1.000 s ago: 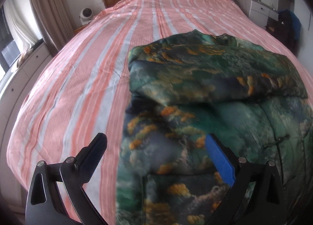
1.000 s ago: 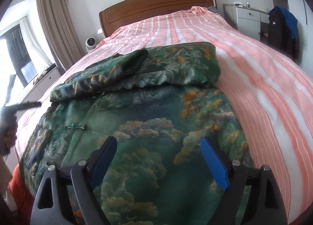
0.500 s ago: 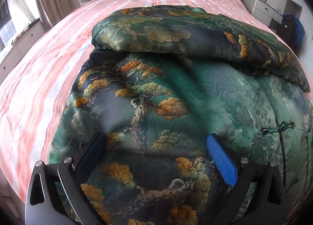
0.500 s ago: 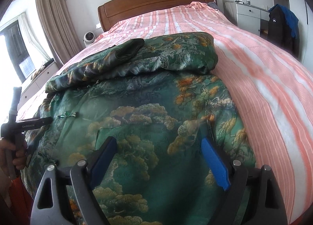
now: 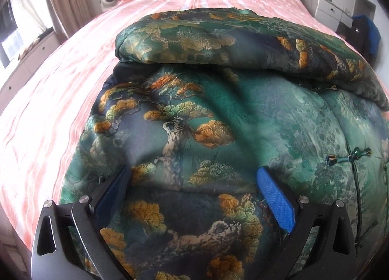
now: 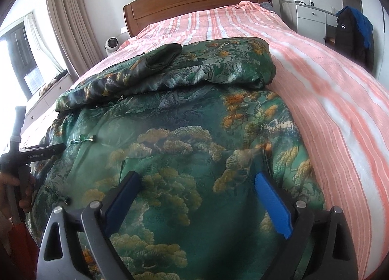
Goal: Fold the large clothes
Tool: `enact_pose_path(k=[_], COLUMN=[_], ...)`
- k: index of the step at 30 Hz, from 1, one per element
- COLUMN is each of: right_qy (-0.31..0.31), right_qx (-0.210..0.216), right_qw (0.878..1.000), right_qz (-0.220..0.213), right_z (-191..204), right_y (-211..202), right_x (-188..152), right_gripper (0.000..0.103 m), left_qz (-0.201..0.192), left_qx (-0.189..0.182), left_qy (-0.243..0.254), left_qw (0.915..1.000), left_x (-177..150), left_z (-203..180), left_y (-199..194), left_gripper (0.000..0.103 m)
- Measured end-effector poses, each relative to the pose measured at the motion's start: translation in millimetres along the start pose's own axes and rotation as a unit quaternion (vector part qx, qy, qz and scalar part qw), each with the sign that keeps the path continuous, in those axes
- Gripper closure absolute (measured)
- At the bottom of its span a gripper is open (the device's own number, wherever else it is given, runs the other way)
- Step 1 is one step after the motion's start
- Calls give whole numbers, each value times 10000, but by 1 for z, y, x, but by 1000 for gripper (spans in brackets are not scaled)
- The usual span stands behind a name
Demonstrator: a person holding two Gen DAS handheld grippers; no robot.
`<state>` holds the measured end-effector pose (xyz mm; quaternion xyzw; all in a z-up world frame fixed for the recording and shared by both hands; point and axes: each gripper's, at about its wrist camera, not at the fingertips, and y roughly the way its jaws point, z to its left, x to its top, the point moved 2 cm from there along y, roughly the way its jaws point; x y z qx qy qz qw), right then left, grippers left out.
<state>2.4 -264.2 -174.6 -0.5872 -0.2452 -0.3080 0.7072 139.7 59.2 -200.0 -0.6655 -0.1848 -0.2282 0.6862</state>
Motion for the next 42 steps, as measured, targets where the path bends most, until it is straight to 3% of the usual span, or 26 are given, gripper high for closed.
enact_pose_path(k=[10, 42], right_qy=[-33, -131], right_qx=[-9, -8], right_qw=[10000, 9999], right_qz=[8, 23], right_z=[2, 5], right_y=[1, 7], right_x=[0, -1], right_gripper=[6, 1], left_qz=[28, 33], left_qx=[160, 125], left_qy=[179, 183], left_qw=[9997, 9997], left_x=[2, -1], left_z=[-5, -4], left_y=[1, 2], left_gripper=[0, 0])
